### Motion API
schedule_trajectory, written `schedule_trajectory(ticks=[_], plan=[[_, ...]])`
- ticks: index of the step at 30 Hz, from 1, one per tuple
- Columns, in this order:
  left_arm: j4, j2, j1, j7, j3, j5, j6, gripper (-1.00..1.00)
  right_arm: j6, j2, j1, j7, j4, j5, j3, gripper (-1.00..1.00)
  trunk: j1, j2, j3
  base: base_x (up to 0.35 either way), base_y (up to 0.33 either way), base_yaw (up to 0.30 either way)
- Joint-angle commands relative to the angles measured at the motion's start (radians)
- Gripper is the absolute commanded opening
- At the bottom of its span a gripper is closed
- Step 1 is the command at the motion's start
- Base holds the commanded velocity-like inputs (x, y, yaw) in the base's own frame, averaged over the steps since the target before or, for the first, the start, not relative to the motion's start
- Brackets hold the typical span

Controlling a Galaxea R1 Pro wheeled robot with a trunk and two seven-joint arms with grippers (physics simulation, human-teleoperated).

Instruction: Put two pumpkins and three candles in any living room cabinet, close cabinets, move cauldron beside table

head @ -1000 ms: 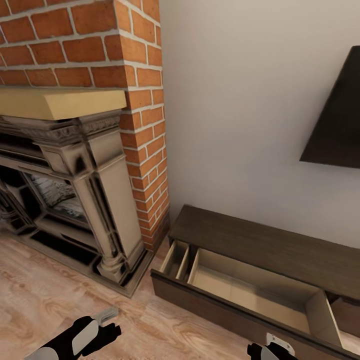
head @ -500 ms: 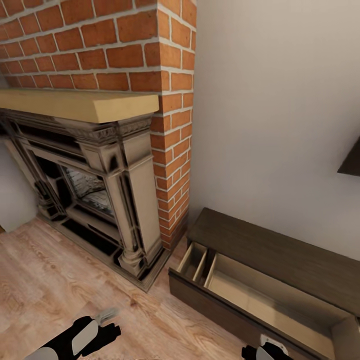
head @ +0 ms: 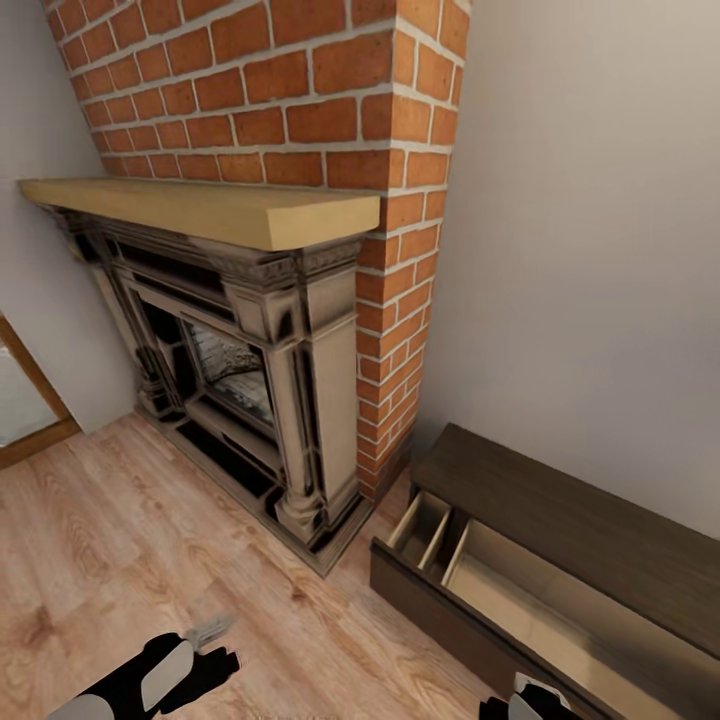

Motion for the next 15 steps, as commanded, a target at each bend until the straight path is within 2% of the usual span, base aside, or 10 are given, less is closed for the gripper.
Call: schedule_trajectory(ticks=[1,8,15], plan=[[-0.002,0.002,-0.001,0.008,-0.007,0.010,0.002,1.00,0.006,-0.001,0.000,-0.007,-0.004,-0.007,0.008,1.00,0.000,-0.001,-0.001,0.000,0.000,0.291],[-0.002,0.003,-0.001,0.008,-0.006,0.011,0.002,1.00,0.006,0.010,0.000,-0.007,-0.004,-0.005,0.013,1.00,0.000,-0.001,-0.004,0.000,0.000,0.291],[-0.002,0.005,-0.001,0.008,-0.006,0.010,0.001,1.00,0.005,0.016,0.001,-0.009,-0.004,-0.006,0.075,1.00,0.000,-0.001,-0.008,0.000,0.000,0.291]])
